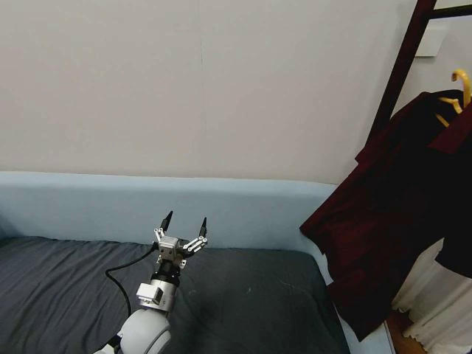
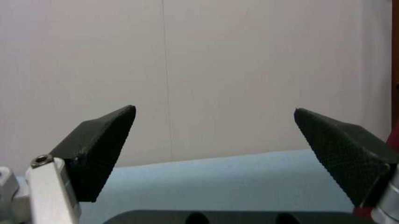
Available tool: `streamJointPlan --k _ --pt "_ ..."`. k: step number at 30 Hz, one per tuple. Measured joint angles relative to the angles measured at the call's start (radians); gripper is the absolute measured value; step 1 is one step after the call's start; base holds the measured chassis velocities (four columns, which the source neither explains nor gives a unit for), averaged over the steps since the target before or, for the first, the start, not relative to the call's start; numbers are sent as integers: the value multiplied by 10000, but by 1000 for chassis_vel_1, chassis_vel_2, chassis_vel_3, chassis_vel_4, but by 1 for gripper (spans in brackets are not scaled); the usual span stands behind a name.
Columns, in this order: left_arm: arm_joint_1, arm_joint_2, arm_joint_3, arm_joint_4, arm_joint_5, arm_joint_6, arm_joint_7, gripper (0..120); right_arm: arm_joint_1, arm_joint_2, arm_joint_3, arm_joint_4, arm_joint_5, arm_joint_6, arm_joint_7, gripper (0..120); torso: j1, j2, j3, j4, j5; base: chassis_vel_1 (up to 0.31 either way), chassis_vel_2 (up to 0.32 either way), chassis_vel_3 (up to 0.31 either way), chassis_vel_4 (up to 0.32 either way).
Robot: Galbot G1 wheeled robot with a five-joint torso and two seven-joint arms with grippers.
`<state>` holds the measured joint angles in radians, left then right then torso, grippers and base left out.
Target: Pick up the clothes from the sofa and hang them on the clothes hanger.
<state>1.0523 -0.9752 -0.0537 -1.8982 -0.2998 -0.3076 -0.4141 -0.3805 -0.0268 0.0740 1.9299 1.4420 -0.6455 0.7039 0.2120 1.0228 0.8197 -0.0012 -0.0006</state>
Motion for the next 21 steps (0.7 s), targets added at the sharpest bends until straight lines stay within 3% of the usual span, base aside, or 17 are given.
streamJointPlan --k 13,17,21 --pt "-272 -139 -41 53 -117 175 -41 100 189 781 -282 -2673 -1824 205 -1121 1 0 0 -1 -2 1 0 0 0 0" --pt "-273 -232 -39 124 -113 182 -42 100 512 1272 -328 -3179 -1873 666 -1445 1 0 -1 0 -2 1 0 0 0 0" --pt "-180 -292 -121 166 -92 185 -50 100 1960 2366 -1166 -3526 -1203 1714 -2018 1 1 0 0 -3 -4 0 0 0 0"
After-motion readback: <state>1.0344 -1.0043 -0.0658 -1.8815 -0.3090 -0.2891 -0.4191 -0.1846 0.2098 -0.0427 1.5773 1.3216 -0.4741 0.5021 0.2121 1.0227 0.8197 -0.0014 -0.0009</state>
